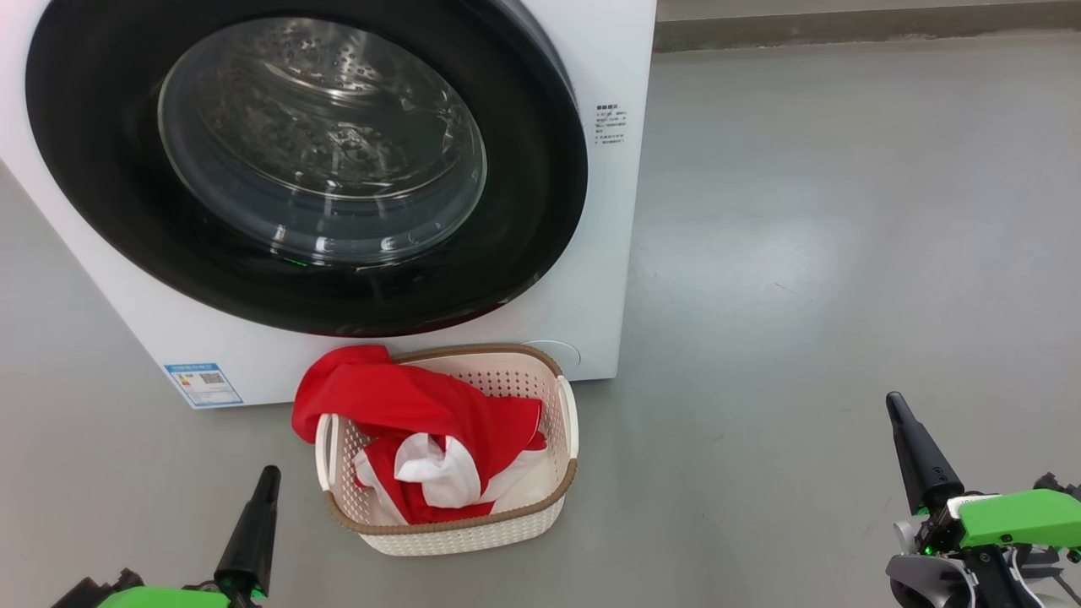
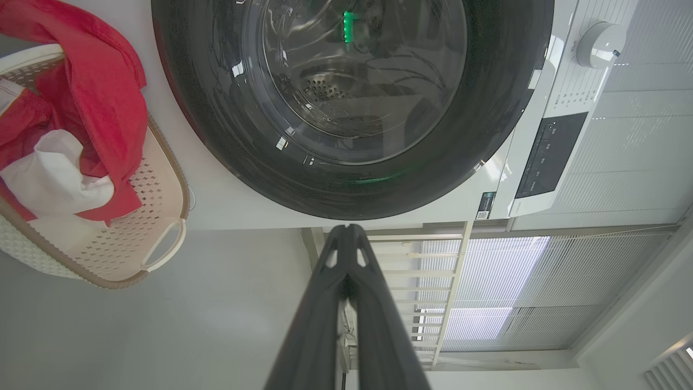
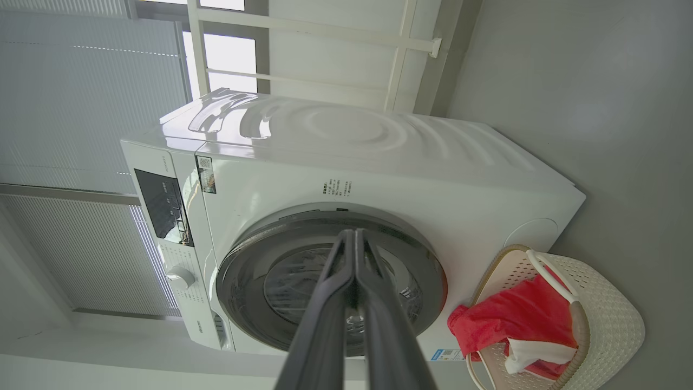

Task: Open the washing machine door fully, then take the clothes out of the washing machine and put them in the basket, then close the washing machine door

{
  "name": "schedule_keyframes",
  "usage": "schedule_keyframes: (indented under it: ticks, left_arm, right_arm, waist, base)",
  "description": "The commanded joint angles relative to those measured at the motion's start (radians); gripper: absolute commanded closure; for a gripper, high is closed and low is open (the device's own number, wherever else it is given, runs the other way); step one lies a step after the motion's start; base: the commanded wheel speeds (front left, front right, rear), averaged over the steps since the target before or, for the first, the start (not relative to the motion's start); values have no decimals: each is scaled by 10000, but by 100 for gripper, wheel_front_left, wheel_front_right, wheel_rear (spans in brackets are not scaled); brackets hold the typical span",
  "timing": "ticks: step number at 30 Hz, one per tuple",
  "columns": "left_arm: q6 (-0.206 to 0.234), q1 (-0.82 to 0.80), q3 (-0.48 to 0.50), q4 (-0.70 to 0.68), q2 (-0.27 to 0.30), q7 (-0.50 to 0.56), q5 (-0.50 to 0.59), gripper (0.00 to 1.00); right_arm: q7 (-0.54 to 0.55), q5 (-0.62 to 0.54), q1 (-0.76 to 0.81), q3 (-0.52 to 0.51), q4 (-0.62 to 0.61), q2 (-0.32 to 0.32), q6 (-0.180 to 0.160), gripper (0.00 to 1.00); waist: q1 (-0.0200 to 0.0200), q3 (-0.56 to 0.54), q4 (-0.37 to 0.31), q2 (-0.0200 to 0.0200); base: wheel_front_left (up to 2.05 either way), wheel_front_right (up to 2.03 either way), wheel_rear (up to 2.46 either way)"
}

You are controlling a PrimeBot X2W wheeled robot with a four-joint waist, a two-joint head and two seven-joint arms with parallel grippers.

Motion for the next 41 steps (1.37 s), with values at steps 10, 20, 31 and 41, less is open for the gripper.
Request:
schedule_keyframes:
  ticks: [10,20,31,41]
  left_arm:
    - [-73,-406,346,-268,110,32,-71,100]
    - [-73,-406,346,-269,110,32,-71,100]
    - [-73,-406,346,-269,110,32,-71,100]
    - [-73,-406,346,-269,110,32,-71,100]
  right_arm:
    - [68,30,-424,162,-255,-159,-4,100]
    - [68,30,-424,161,-255,-158,-4,100]
    - [68,30,-424,162,-255,-158,-4,100]
    - [67,32,-424,164,-255,-158,-4,100]
  waist:
    - [0,0,0,-1]
    - [0,0,0,-1]
    - [0,0,0,-1]
    - [0,0,0,-1]
  base:
    - [0,0,0]
    - [0,0,0]
    - [0,0,0]
    - [0,0,0]
